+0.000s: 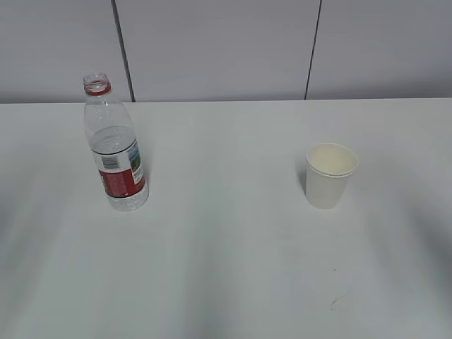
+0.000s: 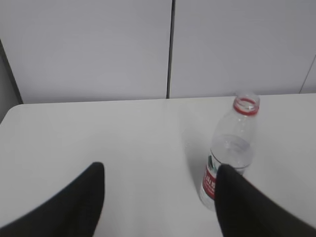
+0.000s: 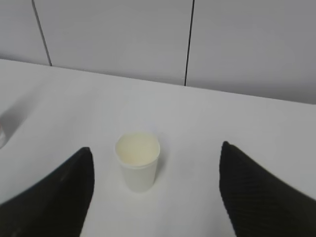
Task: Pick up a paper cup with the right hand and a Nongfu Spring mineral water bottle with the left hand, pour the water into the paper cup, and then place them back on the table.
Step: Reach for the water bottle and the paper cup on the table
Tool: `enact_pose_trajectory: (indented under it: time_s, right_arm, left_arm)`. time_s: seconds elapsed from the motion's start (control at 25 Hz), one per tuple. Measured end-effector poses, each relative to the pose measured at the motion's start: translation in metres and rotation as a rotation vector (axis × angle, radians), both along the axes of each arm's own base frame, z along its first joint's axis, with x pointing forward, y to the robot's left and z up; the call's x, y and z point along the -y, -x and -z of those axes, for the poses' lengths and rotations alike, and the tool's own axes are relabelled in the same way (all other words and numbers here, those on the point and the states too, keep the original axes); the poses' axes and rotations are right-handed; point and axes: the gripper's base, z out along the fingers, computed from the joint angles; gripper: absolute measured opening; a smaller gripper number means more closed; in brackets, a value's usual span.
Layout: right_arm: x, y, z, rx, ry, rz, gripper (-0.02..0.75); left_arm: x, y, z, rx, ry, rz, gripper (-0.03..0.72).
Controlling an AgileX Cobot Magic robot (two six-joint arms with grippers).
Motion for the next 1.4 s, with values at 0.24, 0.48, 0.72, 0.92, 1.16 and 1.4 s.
enact_pose_trajectory:
  time_s: [0.24, 0.48, 0.72, 0.92, 1.16, 1.4]
  right_arm:
    - [-0.006, -0.053, 0.007, 0.076, -0.010, 0.020, 0.589]
    - [-0.010, -0.092, 0.022, 0.122, -0.012, 0.034, 0.589]
    - [-0.013, -0.119, 0.044, 0.119, -0.003, 0.040, 0.589]
    - [-0.015, -0.118, 0.073, 0.161, -0.031, 0.025, 0.589]
    - [-0.022, -0.107, 0.111, 0.154, -0.015, -0.075, 0.589]
    - [-0.026, -0.107, 0.145, 0.131, -0.028, -0.120, 0.589]
  left_arm:
    - [0.004, -0.052, 0.006, 0.055, -0.001, 0.001, 0.439]
    - [0.009, -0.086, 0.027, 0.118, -0.020, 0.021, 0.439]
    - [0.024, -0.097, 0.075, 0.136, -0.017, 0.098, 0.439]
    - [0.031, -0.099, 0.104, 0.172, -0.023, 0.149, 0.439]
    - [0.036, -0.108, 0.118, 0.178, -0.034, 0.185, 0.439]
    - [0.036, -0.110, 0.120, 0.181, -0.032, 0.187, 0.439]
